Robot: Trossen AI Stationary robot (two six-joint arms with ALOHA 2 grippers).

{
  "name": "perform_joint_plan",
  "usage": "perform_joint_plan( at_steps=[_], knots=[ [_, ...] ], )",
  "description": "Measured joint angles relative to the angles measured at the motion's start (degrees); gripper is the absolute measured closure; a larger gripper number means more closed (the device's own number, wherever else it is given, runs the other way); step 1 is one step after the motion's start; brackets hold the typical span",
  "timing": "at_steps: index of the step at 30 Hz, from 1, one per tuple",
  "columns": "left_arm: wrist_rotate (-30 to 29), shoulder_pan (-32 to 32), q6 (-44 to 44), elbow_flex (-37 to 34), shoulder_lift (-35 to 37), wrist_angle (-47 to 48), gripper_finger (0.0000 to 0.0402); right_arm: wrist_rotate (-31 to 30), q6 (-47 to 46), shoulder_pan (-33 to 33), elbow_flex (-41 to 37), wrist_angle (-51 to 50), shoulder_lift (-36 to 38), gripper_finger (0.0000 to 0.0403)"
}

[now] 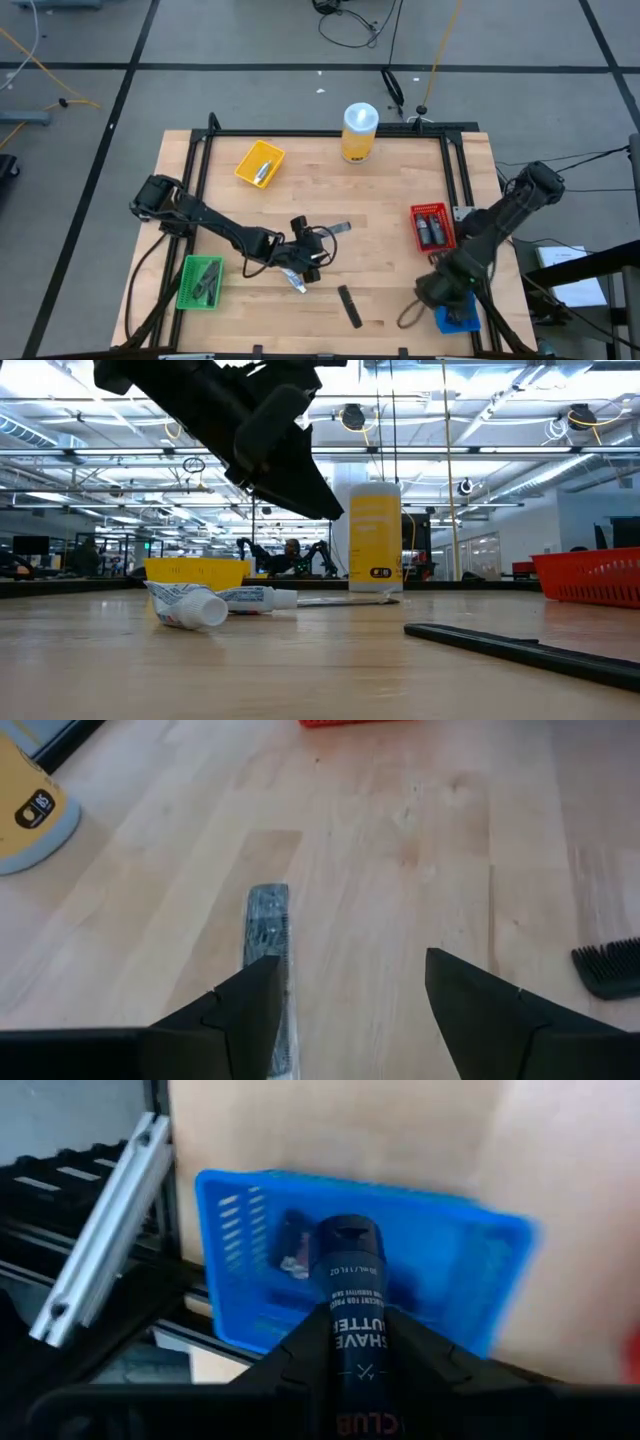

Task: Pick & Place Travel size toiletries
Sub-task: Put the blue shave cream into the blue bin, then put the black comb into the green bin

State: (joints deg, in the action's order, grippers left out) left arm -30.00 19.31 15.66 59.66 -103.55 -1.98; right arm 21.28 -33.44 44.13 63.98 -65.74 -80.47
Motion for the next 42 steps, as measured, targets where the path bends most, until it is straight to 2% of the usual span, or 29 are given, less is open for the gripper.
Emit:
perform_joint_plan(
  at_steps=[4, 10, 16, 20, 27, 35, 39, 42],
  knots=[
    [0.0, 0.0, 0.0, 0.0, 0.0, -0.5, 0.0160, 0.1, -6.9, 5.8, -3.3, 5.4, 0.0, 0.0329],
    [0.0, -0.1, 0.0, 0.0, 0.0, -1.4, 0.0160, 0.0, -9.3, 9.4, -9.0, 14.8, 0.0, 0.0320],
    [0.0, -0.4, 0.2, 0.0, 0.0, -1.2, 0.0160, -0.7, -9.2, 9.3, -12.6, 17.0, 0.0, 0.0295],
    [0.0, -0.5, 0.2, 0.0, 0.0, -1.2, 0.0160, -4.9, -9.3, 9.2, -13.5, 18.1, 0.0, 0.0264],
    [0.0, -0.5, 0.2, 0.0, 0.0, -1.2, 0.0160, -6.2, -3.9, 7.2, -13.6, 17.0, 0.2, 0.0212],
    [0.0, -0.5, 0.9, 0.0, -0.1, -1.2, 0.0160, -6.3, -4.2, 1.5, -13.6, 18.0, 6.0, 0.0214],
    [0.0, -0.5, 1.0, 0.0, -0.1, -1.2, 0.0160, -11.4, -3.4, -1.2, -13.6, 25.2, 10.0, 0.0228],
    [0.0, -0.5, 1.0, 0.0, -0.1, -1.2, 0.0160, -20.5, -1.6, -2.7, -13.6, 35.6, 11.4, 0.0237]
  ],
)
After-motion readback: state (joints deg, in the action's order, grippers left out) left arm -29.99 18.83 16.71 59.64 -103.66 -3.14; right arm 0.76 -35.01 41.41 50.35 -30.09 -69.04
